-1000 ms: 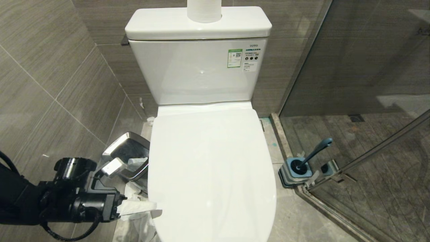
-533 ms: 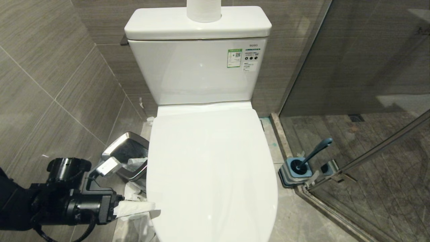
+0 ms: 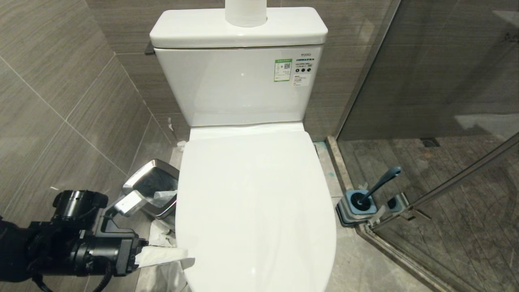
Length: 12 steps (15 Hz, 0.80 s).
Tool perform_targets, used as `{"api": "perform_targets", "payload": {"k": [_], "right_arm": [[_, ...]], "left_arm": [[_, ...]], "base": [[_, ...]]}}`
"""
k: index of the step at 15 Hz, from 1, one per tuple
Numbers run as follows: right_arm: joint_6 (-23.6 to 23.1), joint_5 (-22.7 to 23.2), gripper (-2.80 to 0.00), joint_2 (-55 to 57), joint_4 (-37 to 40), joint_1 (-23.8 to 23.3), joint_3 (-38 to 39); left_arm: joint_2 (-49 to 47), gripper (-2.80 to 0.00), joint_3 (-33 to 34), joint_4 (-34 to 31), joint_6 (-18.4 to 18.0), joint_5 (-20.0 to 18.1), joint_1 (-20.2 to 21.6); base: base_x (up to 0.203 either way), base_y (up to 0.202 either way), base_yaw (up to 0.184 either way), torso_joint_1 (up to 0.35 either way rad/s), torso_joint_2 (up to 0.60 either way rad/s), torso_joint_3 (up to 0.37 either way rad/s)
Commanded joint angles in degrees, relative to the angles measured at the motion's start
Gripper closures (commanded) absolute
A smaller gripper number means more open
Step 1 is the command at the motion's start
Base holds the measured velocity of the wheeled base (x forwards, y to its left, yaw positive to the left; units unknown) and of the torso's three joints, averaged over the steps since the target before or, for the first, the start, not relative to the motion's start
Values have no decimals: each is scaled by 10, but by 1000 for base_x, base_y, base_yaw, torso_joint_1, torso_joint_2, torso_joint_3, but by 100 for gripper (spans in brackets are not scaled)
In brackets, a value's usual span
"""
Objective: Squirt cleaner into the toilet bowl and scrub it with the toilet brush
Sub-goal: Use the left hand to lift the toilet lid slightly
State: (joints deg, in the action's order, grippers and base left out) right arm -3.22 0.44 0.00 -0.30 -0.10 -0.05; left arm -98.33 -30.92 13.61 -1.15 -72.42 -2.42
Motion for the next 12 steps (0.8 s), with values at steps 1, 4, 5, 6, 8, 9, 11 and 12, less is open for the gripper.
{"api": "perform_targets", "payload": {"k": [1,4,5,6,8,9,11,12], "right_arm": [[0,0,0,1,0,0,0],[0,0,0,1,0,0,0],[0,0,0,1,0,0,0],[0,0,0,1,0,0,0],[0,1,0,1,0,0,0],[0,0,0,1,0,0,0],[0,0,0,1,0,0,0],[0,0,0,1,0,0,0]], "left_arm": [[17,-280,-1,-11,0,12,-5],[29,-280,-5,-24,1,28,-17],[33,-280,-5,-25,2,34,-21],[37,-280,-7,-32,2,40,-24],[42,-280,-11,-63,2,50,-24],[43,-280,-17,-84,2,54,-24],[47,-280,-28,-112,3,60,-24],[50,-280,-34,-118,12,63,-24]], "base": [[0,0,0,0,0,0],[0,0,0,0,0,0],[0,0,0,0,0,0],[0,0,0,0,0,0],[0,0,0,0,0,0],[0,0,0,0,0,0],[0,0,0,0,0,0],[0,0,0,0,0,0]]}}
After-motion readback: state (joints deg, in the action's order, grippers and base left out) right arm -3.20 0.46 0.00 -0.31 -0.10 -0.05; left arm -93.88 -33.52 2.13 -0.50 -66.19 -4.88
